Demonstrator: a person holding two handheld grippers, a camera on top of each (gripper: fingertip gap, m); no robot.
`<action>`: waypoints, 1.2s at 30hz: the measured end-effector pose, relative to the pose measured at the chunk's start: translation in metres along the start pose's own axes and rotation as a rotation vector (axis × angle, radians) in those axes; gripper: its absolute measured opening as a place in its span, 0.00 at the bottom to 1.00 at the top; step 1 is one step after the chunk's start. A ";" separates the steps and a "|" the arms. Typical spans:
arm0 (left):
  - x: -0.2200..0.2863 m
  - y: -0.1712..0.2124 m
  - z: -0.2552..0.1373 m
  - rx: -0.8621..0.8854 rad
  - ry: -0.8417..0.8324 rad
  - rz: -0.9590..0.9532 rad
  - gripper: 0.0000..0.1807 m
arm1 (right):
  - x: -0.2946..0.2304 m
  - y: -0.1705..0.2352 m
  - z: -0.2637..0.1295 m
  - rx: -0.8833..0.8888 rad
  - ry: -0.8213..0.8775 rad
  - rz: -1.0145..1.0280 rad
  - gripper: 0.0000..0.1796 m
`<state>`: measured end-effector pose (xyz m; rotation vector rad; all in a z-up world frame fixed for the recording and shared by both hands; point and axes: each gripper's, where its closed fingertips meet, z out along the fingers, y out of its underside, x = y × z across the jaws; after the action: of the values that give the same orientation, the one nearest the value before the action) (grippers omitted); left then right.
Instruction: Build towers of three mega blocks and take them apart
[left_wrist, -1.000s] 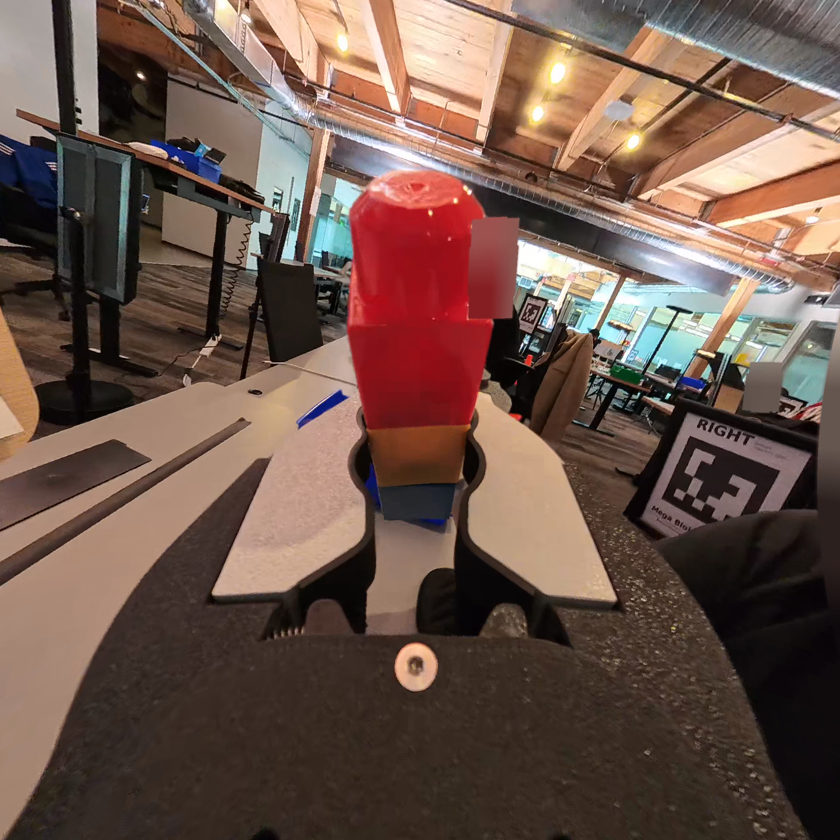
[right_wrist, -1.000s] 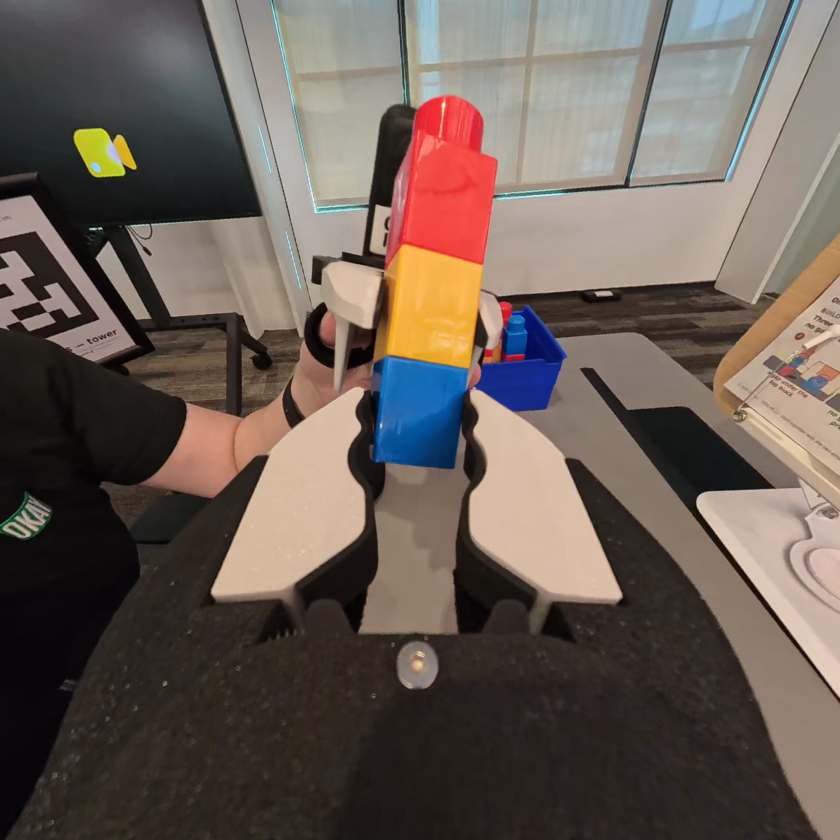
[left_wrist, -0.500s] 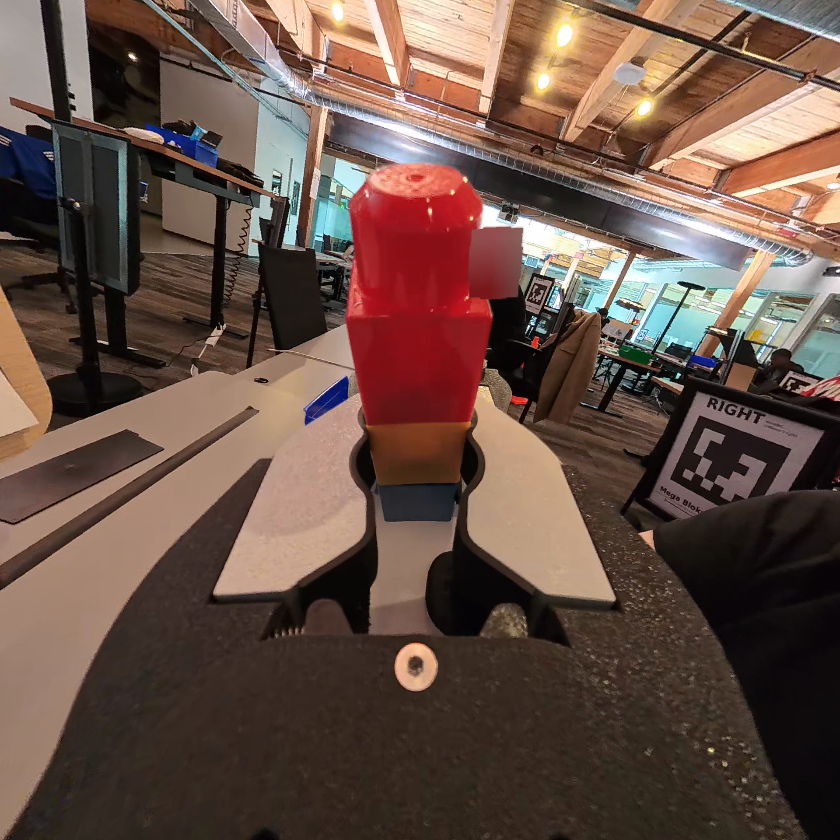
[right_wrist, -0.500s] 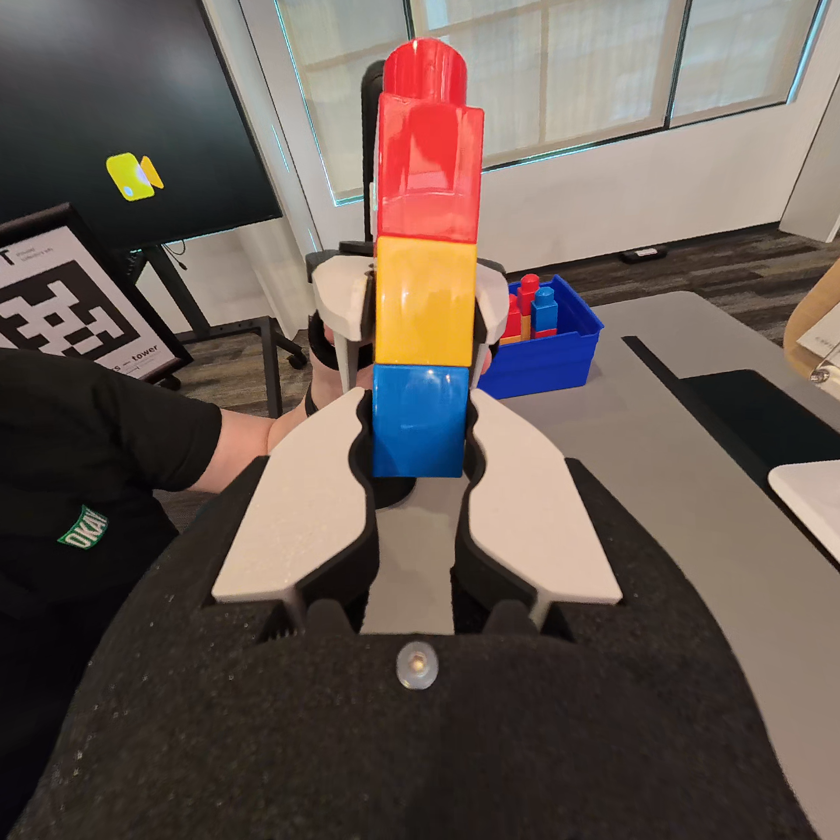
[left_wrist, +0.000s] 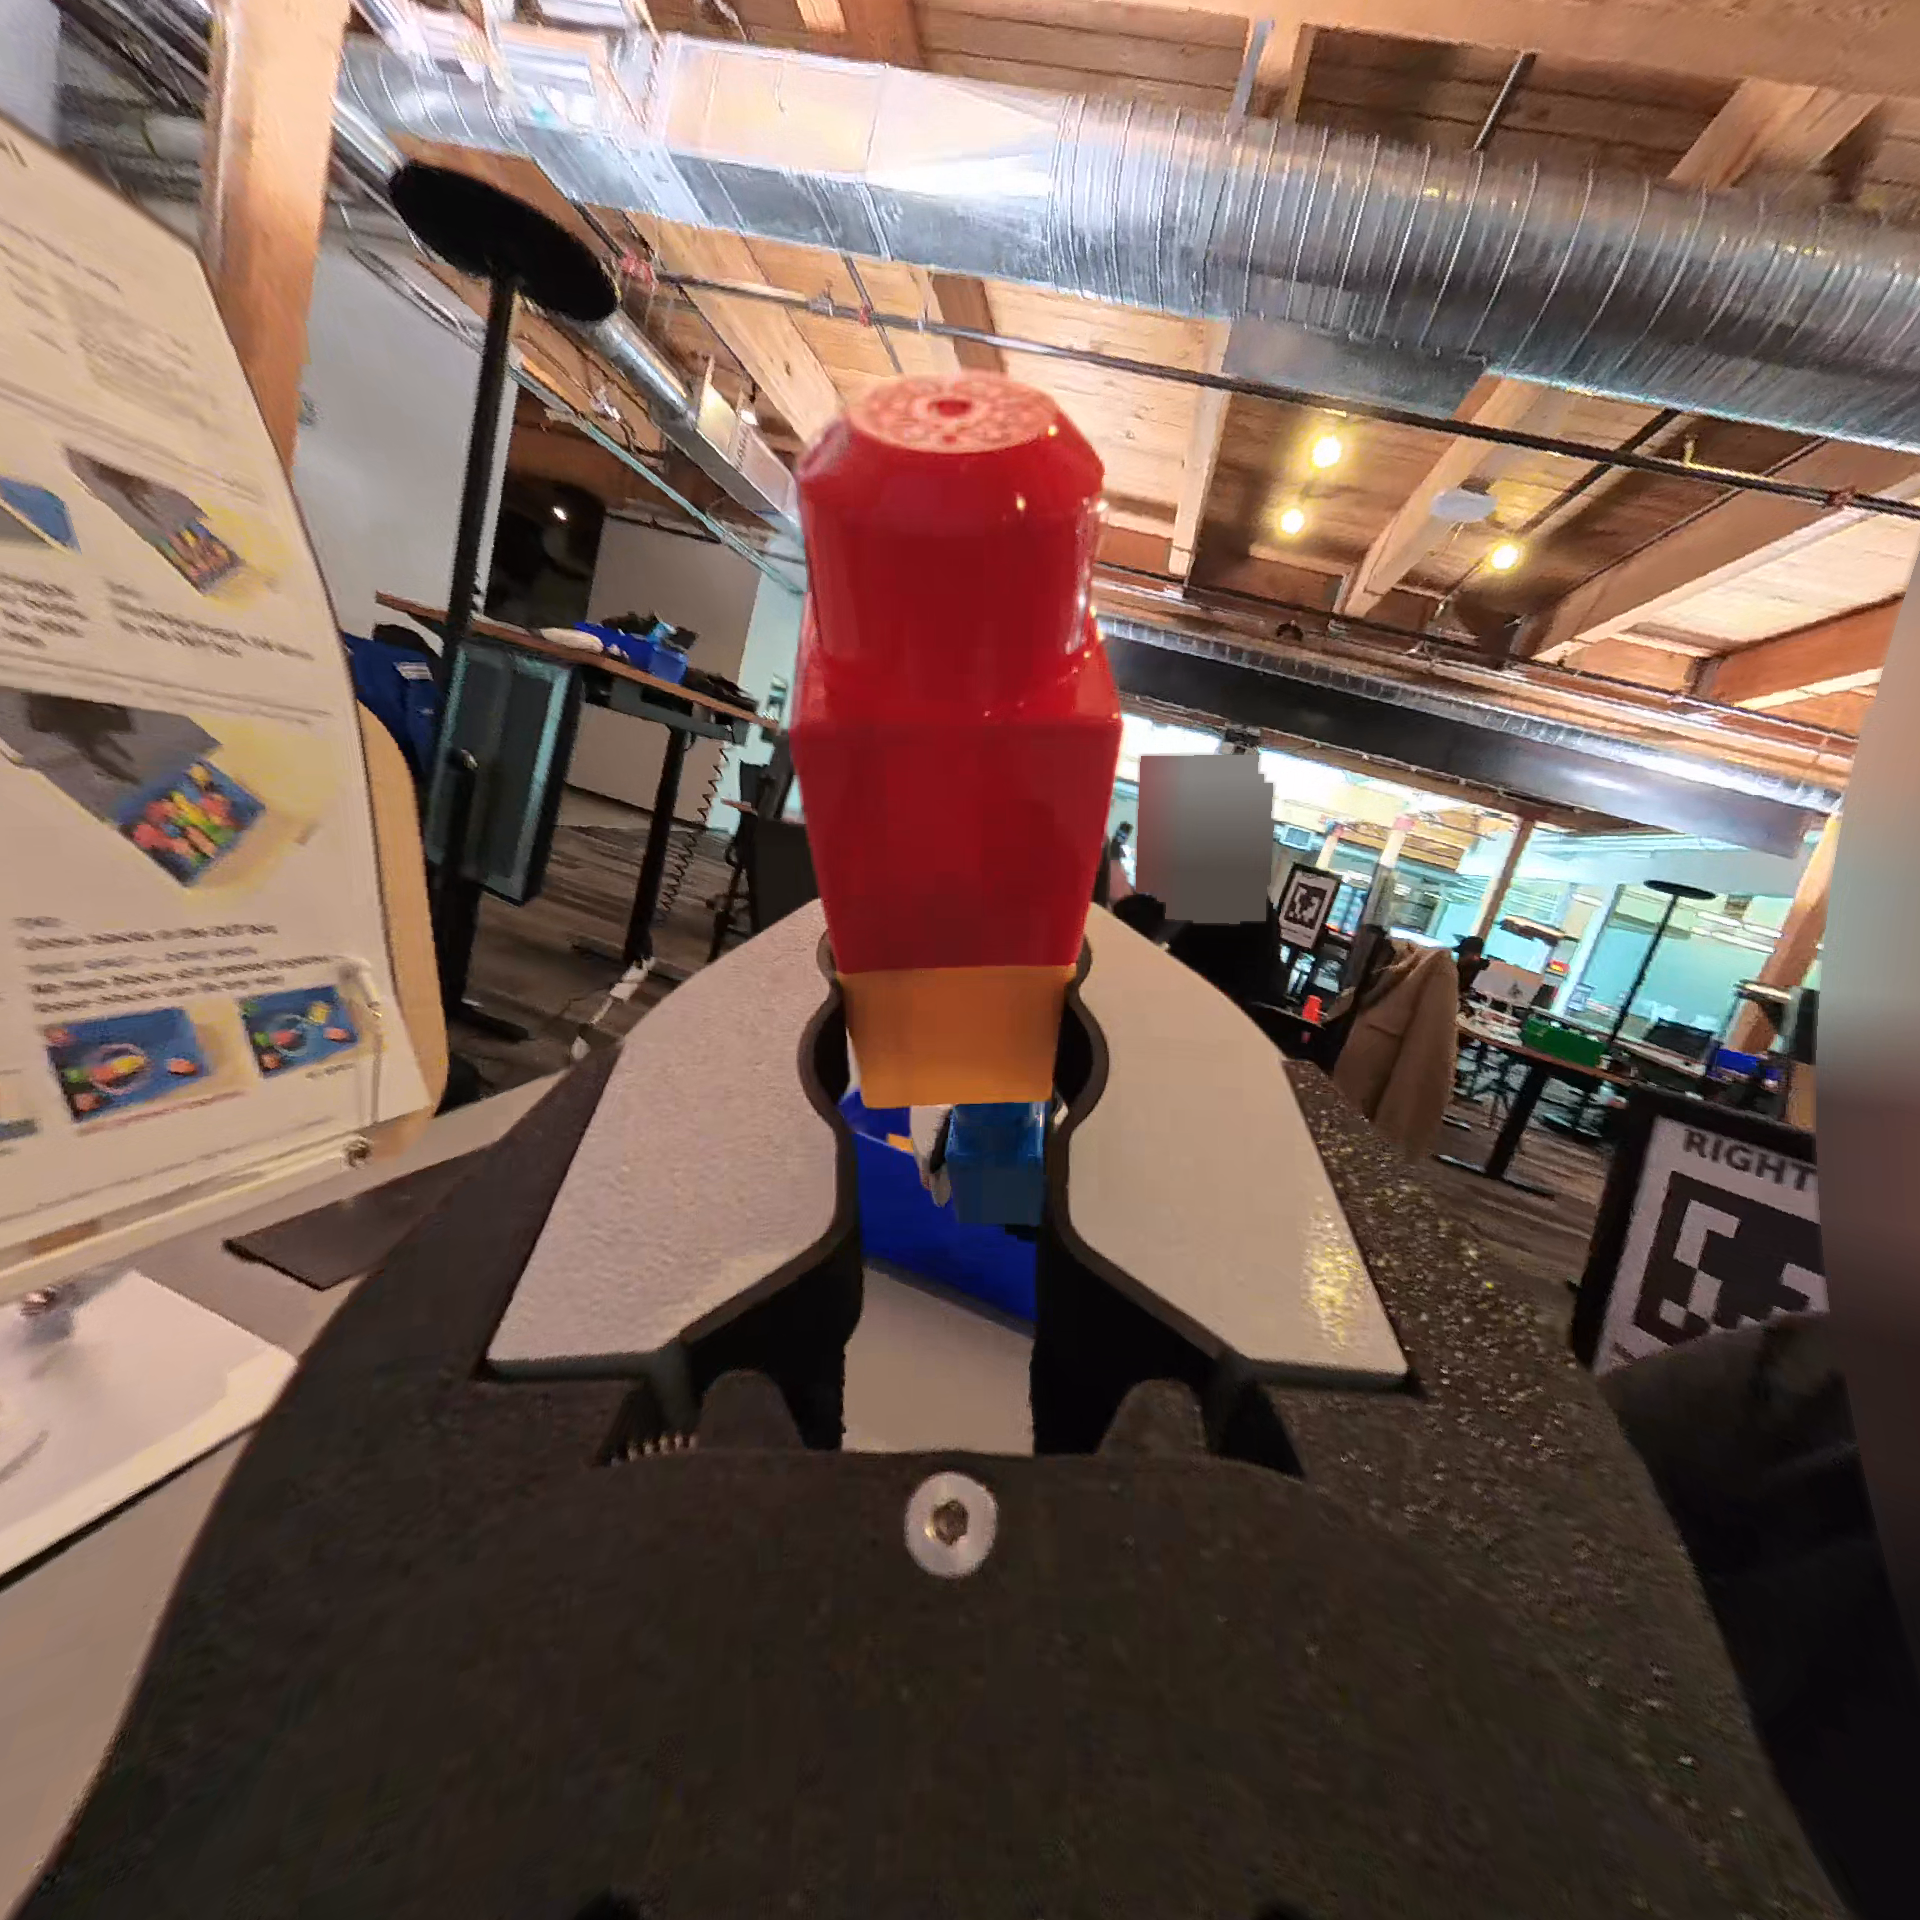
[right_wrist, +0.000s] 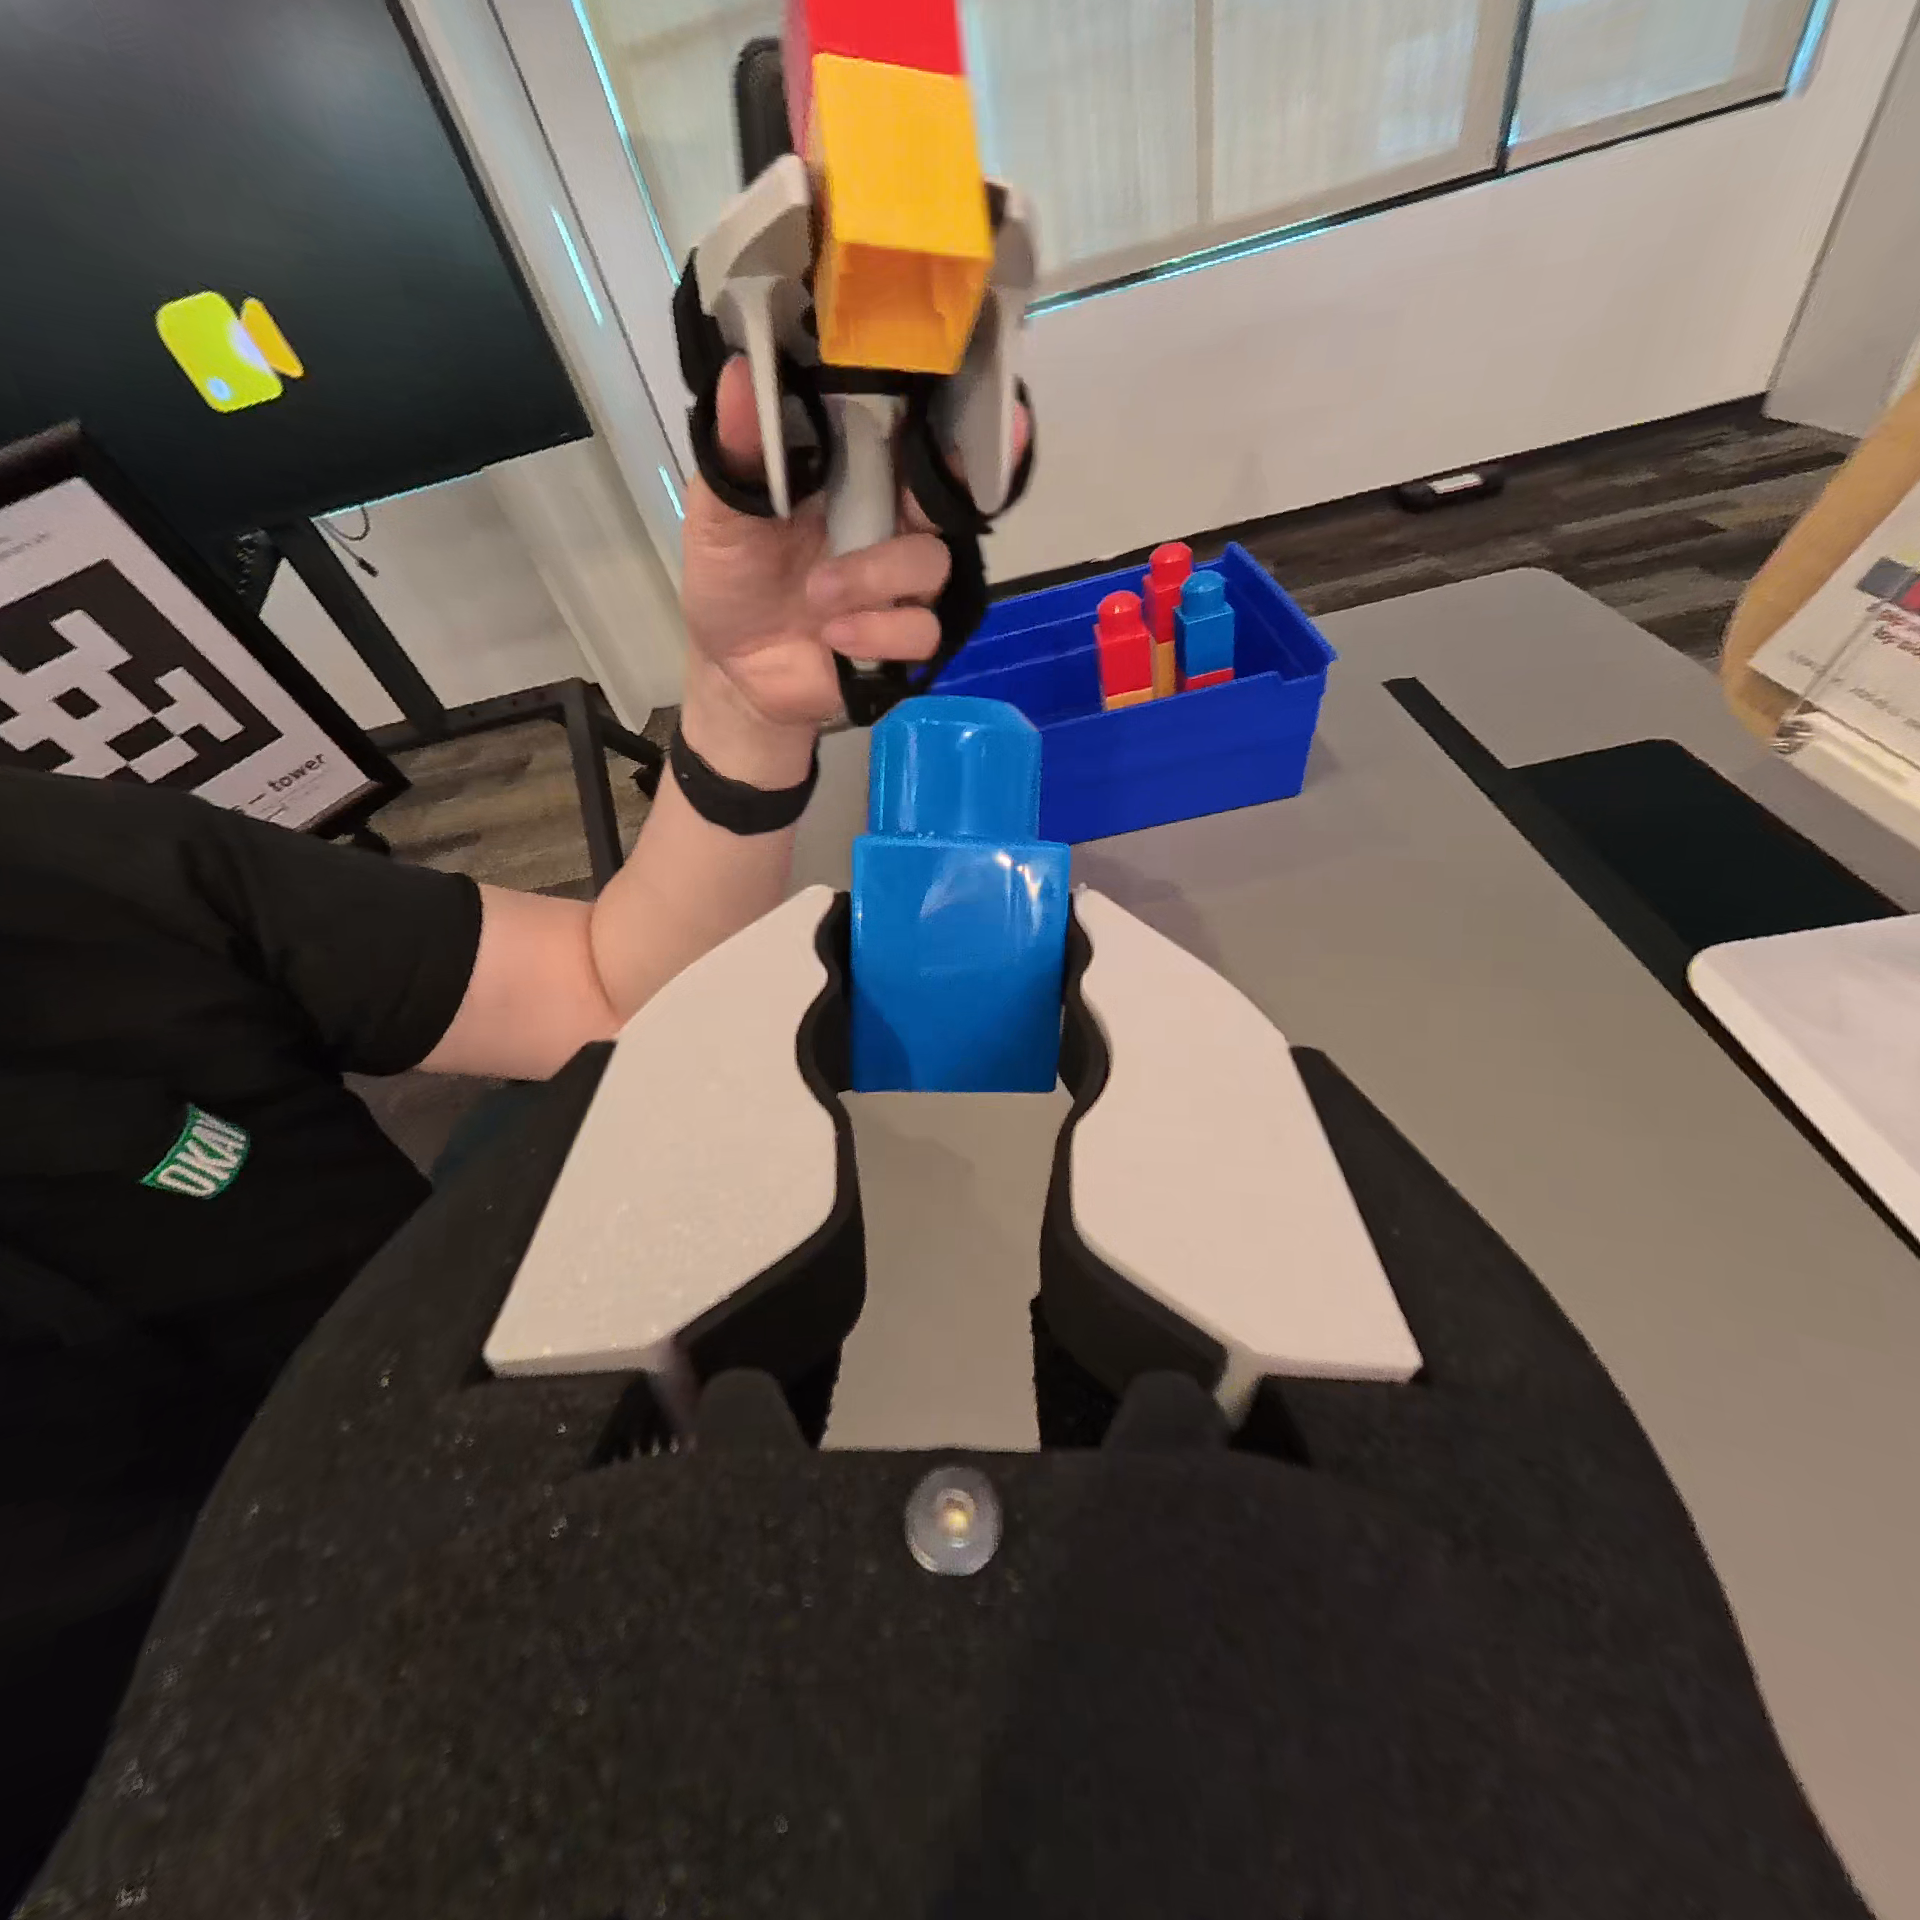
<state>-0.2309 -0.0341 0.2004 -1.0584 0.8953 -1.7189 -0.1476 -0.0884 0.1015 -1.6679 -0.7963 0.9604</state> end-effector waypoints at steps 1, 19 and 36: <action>0.002 -0.005 -0.005 0.006 -0.004 0.018 0.20 | 0.003 -0.001 -0.004 0.010 0.011 0.004 0.20; 0.023 0.014 0.009 -0.116 0.106 0.043 0.20 | -0.104 -0.043 -0.261 0.736 -0.289 -0.140 0.20; 0.022 0.036 0.022 -0.189 0.135 -0.009 0.20 | 0.095 0.231 -0.407 -0.094 1.356 0.636 0.21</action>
<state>-0.2045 -0.0696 0.1822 -1.0790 1.1587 -1.7551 0.2689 -0.2469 -0.0710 -2.1671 0.6308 -0.0070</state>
